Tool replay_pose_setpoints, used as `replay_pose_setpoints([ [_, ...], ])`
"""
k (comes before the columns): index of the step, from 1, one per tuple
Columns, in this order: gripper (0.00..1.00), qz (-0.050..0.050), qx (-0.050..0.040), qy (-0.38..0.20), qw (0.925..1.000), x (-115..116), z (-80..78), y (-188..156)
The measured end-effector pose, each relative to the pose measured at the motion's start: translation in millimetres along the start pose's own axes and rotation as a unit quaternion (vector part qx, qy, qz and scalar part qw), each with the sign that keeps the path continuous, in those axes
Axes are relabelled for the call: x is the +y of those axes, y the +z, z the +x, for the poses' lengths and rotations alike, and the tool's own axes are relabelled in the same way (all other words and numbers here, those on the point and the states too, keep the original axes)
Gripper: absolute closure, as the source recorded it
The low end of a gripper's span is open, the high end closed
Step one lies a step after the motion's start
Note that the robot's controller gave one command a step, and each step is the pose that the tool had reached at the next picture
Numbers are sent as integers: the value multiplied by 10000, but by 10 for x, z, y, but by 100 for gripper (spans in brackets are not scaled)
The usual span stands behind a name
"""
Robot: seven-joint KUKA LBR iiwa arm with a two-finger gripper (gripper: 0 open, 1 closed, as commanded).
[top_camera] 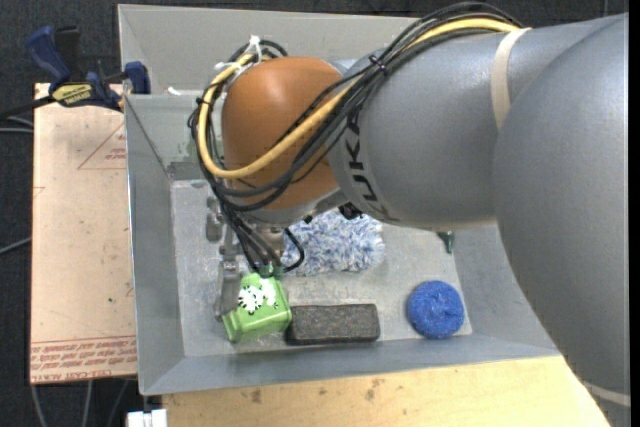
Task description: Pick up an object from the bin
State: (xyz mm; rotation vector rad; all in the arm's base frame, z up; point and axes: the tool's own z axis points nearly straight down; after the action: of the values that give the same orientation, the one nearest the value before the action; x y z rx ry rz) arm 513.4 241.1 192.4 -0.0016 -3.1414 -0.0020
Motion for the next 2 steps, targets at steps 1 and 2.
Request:
replay_pose_setpoints([
  [1,0,0,0,1,10000,-1,0,0],
  [2,0,-5,-13,-250,9997,-543,127,351],
])
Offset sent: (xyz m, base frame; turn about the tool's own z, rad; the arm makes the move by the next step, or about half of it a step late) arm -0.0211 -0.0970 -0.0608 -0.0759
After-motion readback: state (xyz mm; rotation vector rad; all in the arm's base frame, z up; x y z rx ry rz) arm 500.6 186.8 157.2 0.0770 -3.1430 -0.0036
